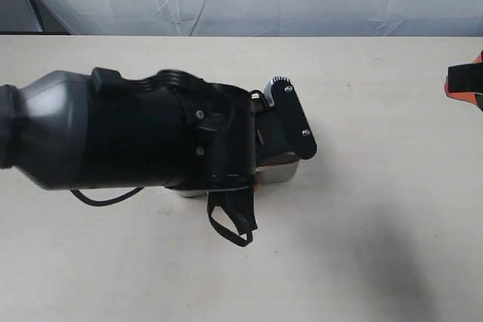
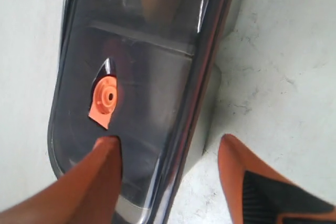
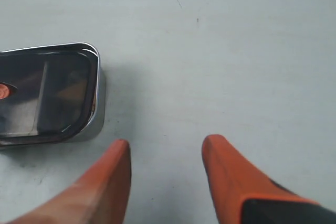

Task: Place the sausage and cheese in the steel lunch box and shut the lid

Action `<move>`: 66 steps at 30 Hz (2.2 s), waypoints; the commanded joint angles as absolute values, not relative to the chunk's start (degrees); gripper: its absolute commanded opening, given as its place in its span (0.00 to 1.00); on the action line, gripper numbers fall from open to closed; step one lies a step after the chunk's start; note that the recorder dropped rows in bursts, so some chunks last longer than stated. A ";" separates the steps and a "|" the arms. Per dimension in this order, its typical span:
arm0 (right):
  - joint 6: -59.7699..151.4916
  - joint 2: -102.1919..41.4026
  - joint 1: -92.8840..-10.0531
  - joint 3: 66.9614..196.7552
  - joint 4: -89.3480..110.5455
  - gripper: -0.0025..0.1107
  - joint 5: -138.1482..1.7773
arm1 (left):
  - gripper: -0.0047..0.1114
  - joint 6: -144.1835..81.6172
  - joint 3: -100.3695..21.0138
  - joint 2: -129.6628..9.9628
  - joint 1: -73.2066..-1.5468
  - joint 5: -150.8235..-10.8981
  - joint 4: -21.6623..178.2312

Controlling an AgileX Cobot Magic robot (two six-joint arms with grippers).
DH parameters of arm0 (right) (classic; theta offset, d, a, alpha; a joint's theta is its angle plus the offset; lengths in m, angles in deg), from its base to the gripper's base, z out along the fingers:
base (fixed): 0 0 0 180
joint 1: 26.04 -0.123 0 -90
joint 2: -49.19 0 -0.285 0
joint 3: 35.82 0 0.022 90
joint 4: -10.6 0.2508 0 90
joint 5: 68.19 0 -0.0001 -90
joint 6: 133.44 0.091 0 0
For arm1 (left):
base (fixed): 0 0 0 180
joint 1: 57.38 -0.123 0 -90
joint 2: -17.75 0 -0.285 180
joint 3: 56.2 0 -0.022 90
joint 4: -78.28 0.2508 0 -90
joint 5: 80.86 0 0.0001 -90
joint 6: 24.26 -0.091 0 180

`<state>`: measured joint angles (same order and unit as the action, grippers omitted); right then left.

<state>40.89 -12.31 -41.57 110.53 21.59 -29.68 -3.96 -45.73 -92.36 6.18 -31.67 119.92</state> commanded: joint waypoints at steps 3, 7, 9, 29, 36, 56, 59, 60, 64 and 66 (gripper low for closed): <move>40.76 -11.96 -41.47 110.69 21.59 0.42 -29.34 | 0.50 -2.64 -45.84 -89.26 6.19 -30.81 118.87; 40.76 -11.96 -41.47 110.69 21.59 0.42 -29.34 | 0.38 1.18 -45.84 -87.69 6.09 -30.40 119.04; 40.76 -11.96 -41.47 110.69 21.59 0.42 -29.34 | 0.24 1.73 -45.84 -87.58 6.09 -30.40 119.25; 39.70 -12.21 -41.47 109.55 26.94 0.18 -30.98 | 0.04 -6.42 -45.84 -87.68 -7.14 -35.97 102.13; 37.29 -12.21 -41.47 107.30 29.71 0.02 -33.85 | 0.04 -6.42 -45.84 -88.22 -7.14 -37.10 102.13; 37.03 -12.21 -41.47 107.27 30.39 0.02 -33.49 | 0.04 -6.42 -45.84 -92.23 -9.96 -38.80 102.56; 37.03 -12.21 -41.47 107.27 30.39 0.02 -33.24 | 0.04 -6.42 -45.84 -93.08 -12.37 -38.80 102.13; 37.03 -12.21 -41.47 107.27 30.39 0.02 -33.20 | 0.04 -6.46 -45.84 -93.20 -13.08 -38.80 101.80; 36.67 -12.21 -41.47 107.27 30.39 0.02 -33.21 | 0.04 -6.87 -45.84 -93.41 -14.11 -39.09 101.30; 36.46 -12.21 -41.47 107.27 30.51 0.02 -33.34 | 0.04 -6.87 -45.84 -93.41 -14.11 -40.60 100.96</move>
<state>37.16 -12.31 -41.57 107.46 30.52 -33.10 -6.85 -45.73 -93.18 -13.91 -38.99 101.57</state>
